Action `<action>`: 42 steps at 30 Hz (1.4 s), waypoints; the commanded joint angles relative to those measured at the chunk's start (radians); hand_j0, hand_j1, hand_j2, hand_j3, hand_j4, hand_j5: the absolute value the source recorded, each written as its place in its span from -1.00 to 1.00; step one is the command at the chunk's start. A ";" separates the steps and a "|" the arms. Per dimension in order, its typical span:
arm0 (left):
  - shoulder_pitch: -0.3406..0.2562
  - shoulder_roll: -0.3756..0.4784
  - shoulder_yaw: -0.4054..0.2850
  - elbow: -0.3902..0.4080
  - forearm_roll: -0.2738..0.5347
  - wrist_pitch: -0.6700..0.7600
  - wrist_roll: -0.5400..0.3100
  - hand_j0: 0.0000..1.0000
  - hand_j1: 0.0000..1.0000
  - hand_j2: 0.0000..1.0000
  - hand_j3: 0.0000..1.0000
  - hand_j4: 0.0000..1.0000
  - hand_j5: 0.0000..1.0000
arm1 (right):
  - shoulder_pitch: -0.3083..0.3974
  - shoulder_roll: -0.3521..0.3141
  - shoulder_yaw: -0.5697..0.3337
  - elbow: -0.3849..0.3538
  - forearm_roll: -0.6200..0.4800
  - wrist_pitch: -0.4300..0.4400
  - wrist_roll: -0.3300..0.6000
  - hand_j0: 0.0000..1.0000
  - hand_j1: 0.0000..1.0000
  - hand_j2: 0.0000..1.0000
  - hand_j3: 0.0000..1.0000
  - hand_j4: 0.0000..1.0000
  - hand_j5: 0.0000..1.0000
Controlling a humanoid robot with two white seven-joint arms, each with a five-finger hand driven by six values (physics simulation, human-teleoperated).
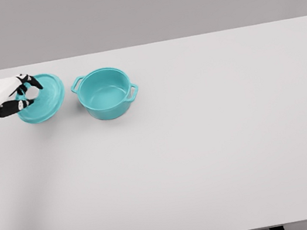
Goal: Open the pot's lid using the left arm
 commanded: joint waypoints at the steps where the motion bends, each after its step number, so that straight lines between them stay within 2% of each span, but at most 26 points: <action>1: 0.000 0.002 0.003 0.004 0.006 0.001 0.000 -0.10 -0.10 -0.10 -0.10 -0.10 -0.10 | 0.000 0.000 0.000 0.000 0.000 0.000 0.000 1.00 1.00 1.00 1.00 1.00 1.00; 4: 0.000 0.005 0.003 0.009 0.005 0.001 0.000 0.09 0.09 0.09 0.09 0.09 0.09 | 0.000 0.000 0.000 0.000 0.000 0.001 0.000 1.00 1.00 1.00 1.00 1.00 1.00; 9: 0.000 0.005 0.002 0.009 0.005 0.001 0.000 0.26 0.26 0.26 0.26 0.26 0.26 | 0.000 0.000 0.000 0.000 0.000 0.000 0.000 1.00 1.00 1.00 1.00 1.00 1.00; 29: 0.000 0.003 -0.003 0.007 0.003 0.001 0.000 0.62 0.62 0.62 0.62 0.62 0.62 | 0.000 0.000 0.000 0.000 0.000 0.000 0.000 1.00 1.00 1.00 1.00 1.00 1.00; 30: 0.000 0.003 -0.003 0.005 0.003 0.001 0.000 0.71 0.71 0.71 0.71 0.71 0.71 | 0.000 0.000 0.000 0.000 0.000 0.000 0.000 1.00 1.00 1.00 1.00 1.00 1.00; 32: 0.000 0.003 -0.003 0.005 0.003 0.001 0.000 0.74 0.74 0.74 0.74 0.74 0.74 | 0.000 0.000 0.000 0.000 0.000 0.001 0.000 1.00 1.00 1.00 1.00 1.00 1.00; 33: 0.000 0.005 -0.003 0.005 0.003 0.001 0.000 0.94 0.94 0.94 0.94 0.94 0.94 | 0.000 0.000 0.000 0.000 0.000 0.000 0.000 1.00 1.00 1.00 1.00 1.00 1.00; 34: 0.000 0.005 -0.001 0.005 0.003 0.001 0.000 1.00 1.00 1.00 1.00 1.00 1.00 | 0.000 0.000 0.000 0.000 0.000 0.000 0.000 1.00 1.00 1.00 1.00 1.00 1.00; 42: 0.006 0.019 -0.003 0.005 -0.002 -0.008 0.000 1.00 1.00 1.00 1.00 1.00 1.00 | 0.000 0.000 0.000 0.000 0.000 0.000 0.000 1.00 1.00 1.00 1.00 1.00 1.00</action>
